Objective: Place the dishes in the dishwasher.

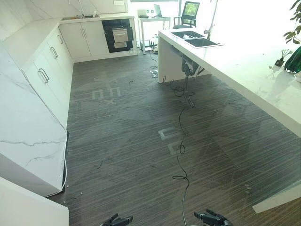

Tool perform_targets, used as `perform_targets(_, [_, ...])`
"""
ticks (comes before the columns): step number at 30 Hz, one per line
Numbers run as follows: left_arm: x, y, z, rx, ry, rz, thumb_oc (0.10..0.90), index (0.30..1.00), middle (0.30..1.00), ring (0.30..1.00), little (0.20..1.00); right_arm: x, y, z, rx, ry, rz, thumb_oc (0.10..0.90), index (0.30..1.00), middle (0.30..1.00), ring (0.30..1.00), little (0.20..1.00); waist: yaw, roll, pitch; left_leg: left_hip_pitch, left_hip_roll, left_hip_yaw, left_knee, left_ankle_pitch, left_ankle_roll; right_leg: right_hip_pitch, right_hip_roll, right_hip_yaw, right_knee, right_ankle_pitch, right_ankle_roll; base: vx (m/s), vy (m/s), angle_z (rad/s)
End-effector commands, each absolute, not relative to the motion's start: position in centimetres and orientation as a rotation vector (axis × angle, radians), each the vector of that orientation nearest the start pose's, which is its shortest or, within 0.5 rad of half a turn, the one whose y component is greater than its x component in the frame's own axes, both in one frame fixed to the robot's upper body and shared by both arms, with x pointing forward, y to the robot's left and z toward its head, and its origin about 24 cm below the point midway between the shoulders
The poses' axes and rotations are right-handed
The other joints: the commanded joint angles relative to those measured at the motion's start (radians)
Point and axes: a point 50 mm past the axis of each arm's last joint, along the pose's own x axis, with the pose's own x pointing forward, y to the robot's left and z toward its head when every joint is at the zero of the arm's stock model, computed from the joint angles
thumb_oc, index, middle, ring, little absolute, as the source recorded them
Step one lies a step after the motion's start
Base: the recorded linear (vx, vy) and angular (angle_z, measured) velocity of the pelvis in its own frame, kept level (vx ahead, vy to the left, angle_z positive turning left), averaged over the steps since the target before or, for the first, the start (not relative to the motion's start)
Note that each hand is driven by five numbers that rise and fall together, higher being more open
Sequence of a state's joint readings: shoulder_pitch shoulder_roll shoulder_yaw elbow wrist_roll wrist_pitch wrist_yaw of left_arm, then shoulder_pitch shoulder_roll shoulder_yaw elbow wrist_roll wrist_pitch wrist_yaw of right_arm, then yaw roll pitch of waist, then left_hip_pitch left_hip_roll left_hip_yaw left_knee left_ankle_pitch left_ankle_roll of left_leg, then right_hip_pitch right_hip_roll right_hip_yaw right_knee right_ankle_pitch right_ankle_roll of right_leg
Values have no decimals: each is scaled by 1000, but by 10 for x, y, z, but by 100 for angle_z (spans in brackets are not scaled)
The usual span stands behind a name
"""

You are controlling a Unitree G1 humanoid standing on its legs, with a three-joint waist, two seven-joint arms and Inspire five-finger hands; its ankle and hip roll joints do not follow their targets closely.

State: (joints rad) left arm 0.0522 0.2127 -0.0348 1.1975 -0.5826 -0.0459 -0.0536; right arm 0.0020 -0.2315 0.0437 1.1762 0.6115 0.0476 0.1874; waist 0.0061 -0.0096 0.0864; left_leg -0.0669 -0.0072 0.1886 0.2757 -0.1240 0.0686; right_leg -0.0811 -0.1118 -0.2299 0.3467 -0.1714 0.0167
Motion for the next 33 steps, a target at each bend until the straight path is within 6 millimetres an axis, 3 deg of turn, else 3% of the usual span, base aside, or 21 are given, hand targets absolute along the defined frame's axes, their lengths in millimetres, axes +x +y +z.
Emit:
perform_targets(1, [126,251,-140,-374,867,480,800,900,900,900,900,147,-249,-132,307,871,-262,800,900,900,900,900,17,0,0,43,22,-1,24,-152,-55,45,-1,-17,-47,-16,71,0,0,0])
perform_targets(6, [158,262,-115,-358,677,475,800,900,900,900,900,181,-253,-103,296,698,-233,800,900,900,900,900,16,-7,9,38,22,-8,24,-148,-57,41,0,-16,-47,-11,71,-16,-23,5])
perform_targets(9, [175,270,-92,-377,527,492,800,900,900,900,900,200,-252,-75,244,551,-205,800,900,900,900,900,7,-7,16,34,22,-9,24,-145,-57,36,1,-12,-47,-8,72,-29,-7,5])
perform_targets(11, [194,276,-63,-351,358,489,800,900,900,900,900,215,-248,-47,255,401,-169,800,900,900,900,900,-2,-9,22,36,22,-10,24,-144,-56,36,4,-6,-47,-9,70,-6,-6,3])
perform_targets(12, [205,275,-38,-356,228,447,800,900,900,900,900,223,-239,-27,259,295,-117,800,900,900,900,900,-3,-10,25,39,22,-14,24,-143,-55,39,5,-5,-47,-11,69,0,0,0])
perform_targets(14, [209,271,-23,-368,163,402,800,900,900,900,900,228,-229,-14,274,225,-64,800,900,900,900,900,-1,-11,25,39,22,-18,24,-142,-54,41,5,-9,-47,-12,67,0,0,0])
perform_targets(18, [209,271,-9,-353,91,358,800,900,900,900,900,229,-223,-1,266,158,-19,800,900,900,900,900,7,-13,25,37,23,-23,24,-140,-55,41,4,-16,-47,-15,67,24,-37,9])
perform_targets(28, [201,274,-1,-342,63,340,800,900,900,900,900,228,-217,15,237,89,52,800,900,900,900,900,17,-20,24,35,11,-47,24,-123,-51,32,26,1,-47,-20,49,53,-78,0])
perform_targets(30, [202,274,2,-346,46,338,800,900,900,900,900,229,-219,22,230,67,65,800,900,900,900,900,22,-29,43,48,11,-28,24,-82,-63,37,25,3,-47,-19,36,66,-151,-3])
perform_targets(32, [205,270,6,-351,20,314,800,900,900,900,900,231,-225,31,213,25,73,800,900,900,900,900,37,-73,102,78,-14,-16,35,52,-87,59,2,25,-47,-21,7,65,-202,-7])
perform_targets(33, [206,270,6,-355,15,307,800,900,900,900,900,231,-226,34,208,15,78,800,900,900,900,900,39,-79,117,44,-13,-27,112,73,-95,62,2,29,-47,-21,-2,12,-171,-8])
